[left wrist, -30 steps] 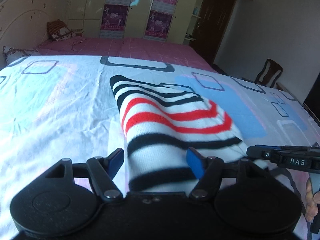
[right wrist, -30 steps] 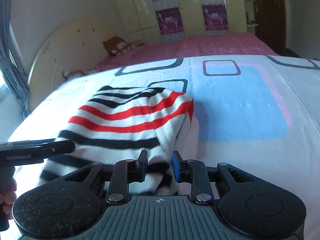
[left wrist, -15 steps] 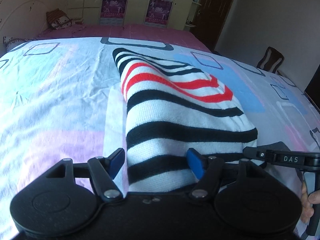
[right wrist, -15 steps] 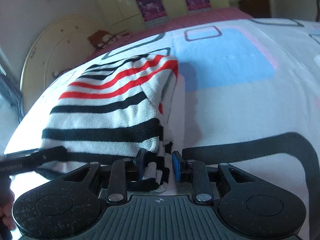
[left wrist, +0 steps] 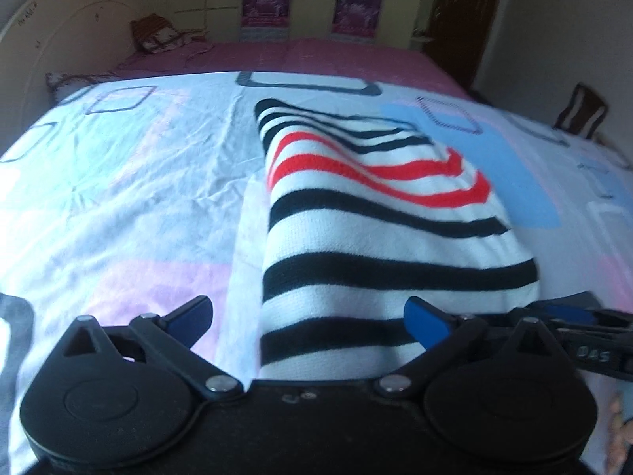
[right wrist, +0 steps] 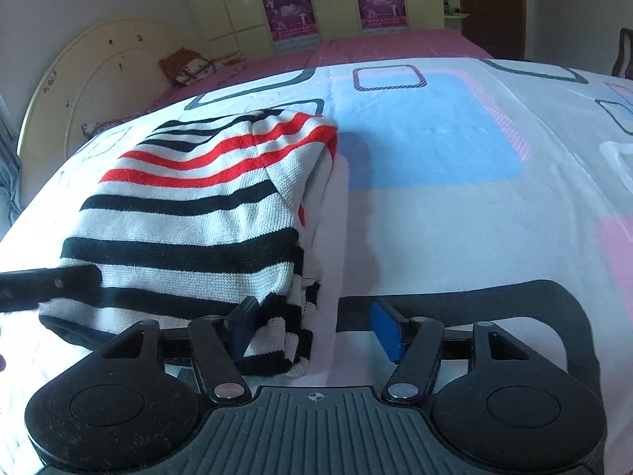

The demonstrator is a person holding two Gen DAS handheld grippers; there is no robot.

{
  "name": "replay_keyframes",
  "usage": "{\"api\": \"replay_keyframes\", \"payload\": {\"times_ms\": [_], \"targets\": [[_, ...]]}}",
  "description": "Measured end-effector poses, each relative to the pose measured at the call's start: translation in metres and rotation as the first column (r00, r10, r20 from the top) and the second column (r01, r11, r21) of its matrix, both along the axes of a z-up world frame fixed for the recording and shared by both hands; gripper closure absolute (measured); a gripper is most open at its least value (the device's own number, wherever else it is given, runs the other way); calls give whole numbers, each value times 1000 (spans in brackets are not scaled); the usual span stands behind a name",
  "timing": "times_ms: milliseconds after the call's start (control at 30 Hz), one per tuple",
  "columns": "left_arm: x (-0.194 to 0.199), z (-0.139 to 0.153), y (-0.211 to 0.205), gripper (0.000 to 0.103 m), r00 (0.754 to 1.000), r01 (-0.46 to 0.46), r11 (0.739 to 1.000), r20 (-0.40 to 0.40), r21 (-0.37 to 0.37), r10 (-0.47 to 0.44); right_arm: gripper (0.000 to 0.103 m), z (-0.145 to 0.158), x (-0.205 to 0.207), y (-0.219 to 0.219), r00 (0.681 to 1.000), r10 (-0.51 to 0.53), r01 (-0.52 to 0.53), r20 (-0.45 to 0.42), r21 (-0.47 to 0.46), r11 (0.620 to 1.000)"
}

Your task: Fold small clothes

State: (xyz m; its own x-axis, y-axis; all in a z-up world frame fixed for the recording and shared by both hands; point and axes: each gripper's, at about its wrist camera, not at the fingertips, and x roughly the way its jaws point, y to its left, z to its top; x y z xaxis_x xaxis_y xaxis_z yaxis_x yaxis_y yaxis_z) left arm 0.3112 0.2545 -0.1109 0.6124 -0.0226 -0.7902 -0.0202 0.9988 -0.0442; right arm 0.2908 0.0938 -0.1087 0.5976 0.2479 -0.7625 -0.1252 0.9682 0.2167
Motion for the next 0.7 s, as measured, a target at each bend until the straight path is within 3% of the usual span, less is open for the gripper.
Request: {"api": "replay_keyframes", "payload": {"times_ms": [67,133,267,400,567,700], "targets": [[0,-3,-9,0,999,-22,996,-24,82,24,20,0,-1,5,1000,15,-15,3,-53,998],[-1,-5,-17,0,999,-21,991,-37,133,26,19,1,-3,11,999,44,-42,21,-104,994],[-12,2,-26,0,1000,-26,987,11,161,24,19,13,-13,11,996,65,-57,58,-130,990],[-43,31,-34,0,990,-67,984,137,167,45,19,34,-40,3,989,96,-83,112,-116,990],[-102,82,-50,0,947,-51,985,322,163,-5,19,64,-84,-7,971,142,-128,193,-85,988],[-148,105,-71,0,934,-54,972,356,231,-32,19,91,-130,-18,952,167,-155,256,-67,986]]}}
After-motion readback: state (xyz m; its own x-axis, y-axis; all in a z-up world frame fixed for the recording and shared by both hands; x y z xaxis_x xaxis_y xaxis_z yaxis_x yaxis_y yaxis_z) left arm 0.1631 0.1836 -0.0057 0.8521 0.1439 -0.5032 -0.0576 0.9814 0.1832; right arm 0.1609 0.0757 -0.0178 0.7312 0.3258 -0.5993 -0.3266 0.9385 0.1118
